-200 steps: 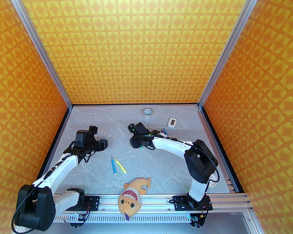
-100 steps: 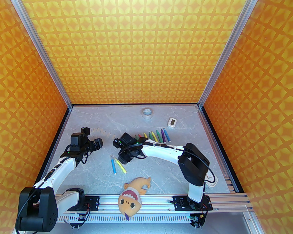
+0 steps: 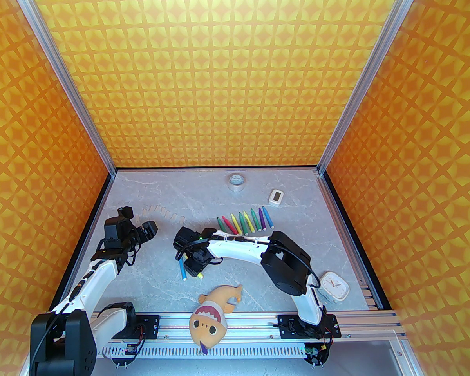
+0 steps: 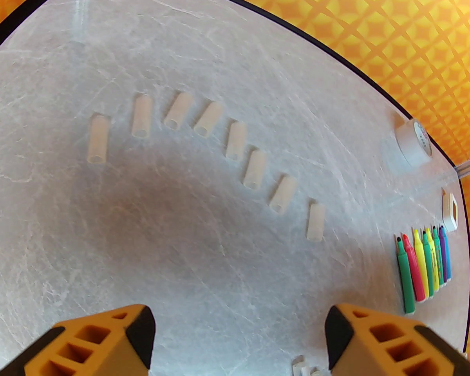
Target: Open the pen caps
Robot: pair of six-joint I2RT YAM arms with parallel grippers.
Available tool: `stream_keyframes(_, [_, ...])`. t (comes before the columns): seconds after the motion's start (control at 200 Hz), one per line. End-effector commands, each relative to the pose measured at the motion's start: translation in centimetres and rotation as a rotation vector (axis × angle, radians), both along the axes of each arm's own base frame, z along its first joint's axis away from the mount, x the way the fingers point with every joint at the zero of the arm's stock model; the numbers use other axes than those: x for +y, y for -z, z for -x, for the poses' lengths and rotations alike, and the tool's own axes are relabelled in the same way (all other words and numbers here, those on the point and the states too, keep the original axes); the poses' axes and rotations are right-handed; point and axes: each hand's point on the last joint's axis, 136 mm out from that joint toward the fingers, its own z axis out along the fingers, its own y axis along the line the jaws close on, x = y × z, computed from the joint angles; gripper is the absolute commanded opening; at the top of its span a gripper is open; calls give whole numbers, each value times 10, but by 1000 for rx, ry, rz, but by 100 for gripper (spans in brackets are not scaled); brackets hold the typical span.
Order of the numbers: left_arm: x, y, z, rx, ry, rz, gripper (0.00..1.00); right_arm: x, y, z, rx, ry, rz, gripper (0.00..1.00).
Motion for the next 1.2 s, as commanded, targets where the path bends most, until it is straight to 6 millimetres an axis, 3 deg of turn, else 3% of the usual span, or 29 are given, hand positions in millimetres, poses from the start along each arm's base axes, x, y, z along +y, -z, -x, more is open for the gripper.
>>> stream_keyframes(0.0, [4, -2, -2, -17, -20, 11, 76, -2, 6, -2, -14, 29, 52, 44])
stream_keyframes(0.425, [5, -1, -1, -24, -21, 8, 76, -5, 25, -12, -42, 58, 135, 41])
stream_keyframes(0.525, [4, -2, -1, -24, -19, 9, 76, -3, 30, -13, -40, 61, 136, 35])
stream_keyframes(0.6, [3, -2, 0, -25, -11, 13, 76, 5, 28, -15, -40, 77, 81, 23])
stream_keyframes(0.76, [-2, -2, 0, -23, 13, 27, 75, 8, 16, -25, -7, 136, -40, 12])
stream_keyframes(0.895, [-8, -5, -2, -34, 44, 51, 75, 5, -3, -33, -9, 166, -136, 8])
stream_keyframes(1.015, [-26, -16, -6, -73, 137, 112, 74, 2, -26, -43, -19, 193, -244, 6])
stream_keyframes(1.045, [-30, -8, -7, -45, 155, 137, 74, 1, -33, -46, -24, 201, -271, 5])
stream_keyframes(1.195, [-51, -13, -12, -45, 242, 200, 72, -2, -62, -59, -58, 210, -395, 3])
